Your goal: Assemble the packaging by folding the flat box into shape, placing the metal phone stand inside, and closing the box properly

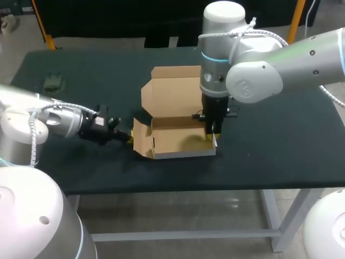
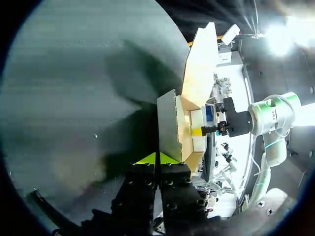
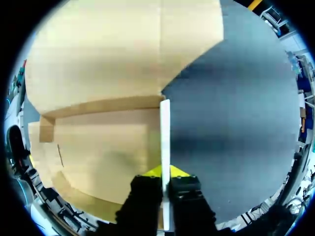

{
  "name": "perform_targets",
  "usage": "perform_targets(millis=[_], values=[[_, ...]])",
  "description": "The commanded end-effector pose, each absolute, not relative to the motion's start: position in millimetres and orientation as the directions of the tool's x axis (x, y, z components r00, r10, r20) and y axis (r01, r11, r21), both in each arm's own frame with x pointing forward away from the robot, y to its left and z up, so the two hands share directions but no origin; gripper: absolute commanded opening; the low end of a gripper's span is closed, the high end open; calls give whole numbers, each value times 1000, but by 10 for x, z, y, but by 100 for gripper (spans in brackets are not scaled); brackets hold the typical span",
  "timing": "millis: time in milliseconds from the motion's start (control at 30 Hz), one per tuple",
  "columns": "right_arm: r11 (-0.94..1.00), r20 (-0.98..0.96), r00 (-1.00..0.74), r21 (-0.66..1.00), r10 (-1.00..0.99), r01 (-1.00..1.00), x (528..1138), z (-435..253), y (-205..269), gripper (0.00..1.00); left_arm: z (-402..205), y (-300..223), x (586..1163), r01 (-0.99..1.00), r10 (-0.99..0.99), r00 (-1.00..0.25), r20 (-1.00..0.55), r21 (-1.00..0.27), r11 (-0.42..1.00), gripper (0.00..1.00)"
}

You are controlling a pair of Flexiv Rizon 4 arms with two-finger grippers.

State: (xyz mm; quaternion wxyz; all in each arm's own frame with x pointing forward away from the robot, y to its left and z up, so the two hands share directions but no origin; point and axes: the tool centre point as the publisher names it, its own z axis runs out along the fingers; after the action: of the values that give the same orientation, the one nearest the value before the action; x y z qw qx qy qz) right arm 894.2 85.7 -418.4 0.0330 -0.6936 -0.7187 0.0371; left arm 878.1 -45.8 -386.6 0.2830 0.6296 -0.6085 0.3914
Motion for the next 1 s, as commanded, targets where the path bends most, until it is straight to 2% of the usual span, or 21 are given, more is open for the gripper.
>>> perform_targets(millis=[33, 700, 1000], values=[[35, -7, -35, -102, 999, 994, 8949, -4183, 868, 0, -3830, -527, 8752, -985, -525, -53, 849, -130, -112, 0], [35, -7, -35, -102, 999, 994, 8949, -4183, 868, 0, -3691, -779, 8775, -984, -424, -79, 902, -138, -112, 0], [35, -7, -35, -102, 999, 994, 8949, -4183, 868, 0, -3661, -810, 8778, -982, -416, -86, 905, -147, -117, 23]])
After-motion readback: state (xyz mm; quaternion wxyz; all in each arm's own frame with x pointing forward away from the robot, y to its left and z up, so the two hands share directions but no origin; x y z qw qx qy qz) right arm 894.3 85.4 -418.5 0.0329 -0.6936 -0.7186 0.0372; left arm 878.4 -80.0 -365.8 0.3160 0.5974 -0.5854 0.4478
